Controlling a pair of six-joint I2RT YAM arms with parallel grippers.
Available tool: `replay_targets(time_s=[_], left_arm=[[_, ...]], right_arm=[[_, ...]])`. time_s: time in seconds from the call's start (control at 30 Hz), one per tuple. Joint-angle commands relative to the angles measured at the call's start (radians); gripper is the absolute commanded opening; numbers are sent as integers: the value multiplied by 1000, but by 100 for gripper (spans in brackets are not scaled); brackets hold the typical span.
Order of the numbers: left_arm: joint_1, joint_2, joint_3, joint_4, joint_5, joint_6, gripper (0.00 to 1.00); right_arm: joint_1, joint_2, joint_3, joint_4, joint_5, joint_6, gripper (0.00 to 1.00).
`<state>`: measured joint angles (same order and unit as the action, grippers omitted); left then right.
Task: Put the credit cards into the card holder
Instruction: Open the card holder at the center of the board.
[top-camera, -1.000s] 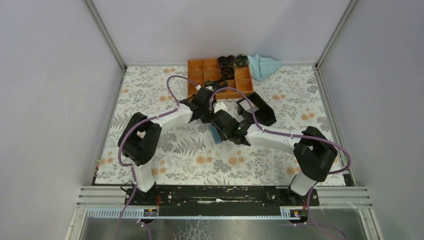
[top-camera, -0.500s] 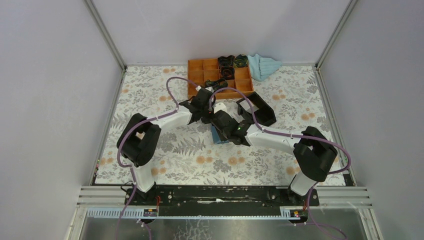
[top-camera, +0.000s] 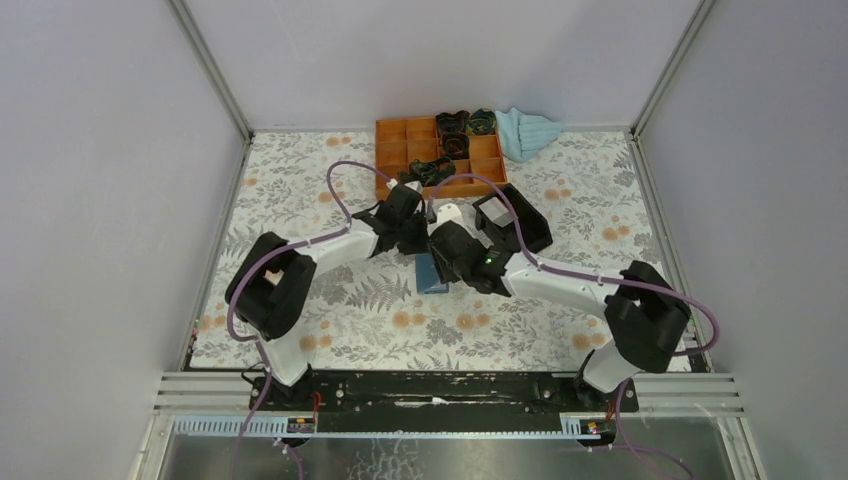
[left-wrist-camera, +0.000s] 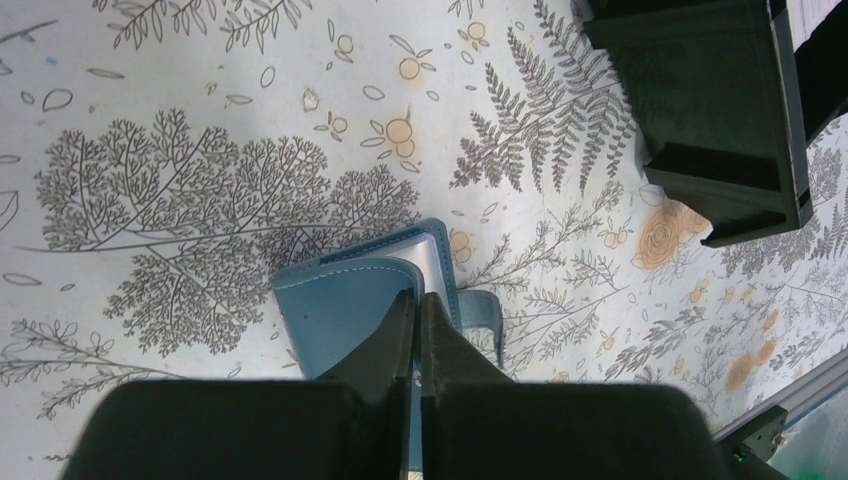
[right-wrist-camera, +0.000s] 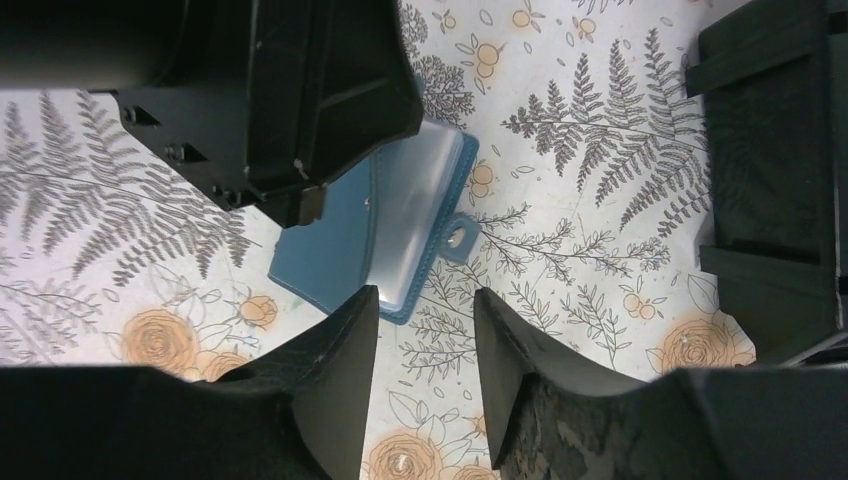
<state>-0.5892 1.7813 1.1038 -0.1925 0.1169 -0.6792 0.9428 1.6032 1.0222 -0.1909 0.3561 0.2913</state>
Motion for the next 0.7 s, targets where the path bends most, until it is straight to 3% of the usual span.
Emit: replay_targets(time_s=[0.0,0.37,0.67], left_arm=[[-8,-43,-49,25,1,30,0],[-6,-105,-98,64,11,10,0],[-6,-151,-135,87,12,-22,0]], right_arm=[[5,-95,-28,65,31,64,47],[4,-112,-126,150,-93,224,35],[4,-64,-182,241,-158,327,36]])
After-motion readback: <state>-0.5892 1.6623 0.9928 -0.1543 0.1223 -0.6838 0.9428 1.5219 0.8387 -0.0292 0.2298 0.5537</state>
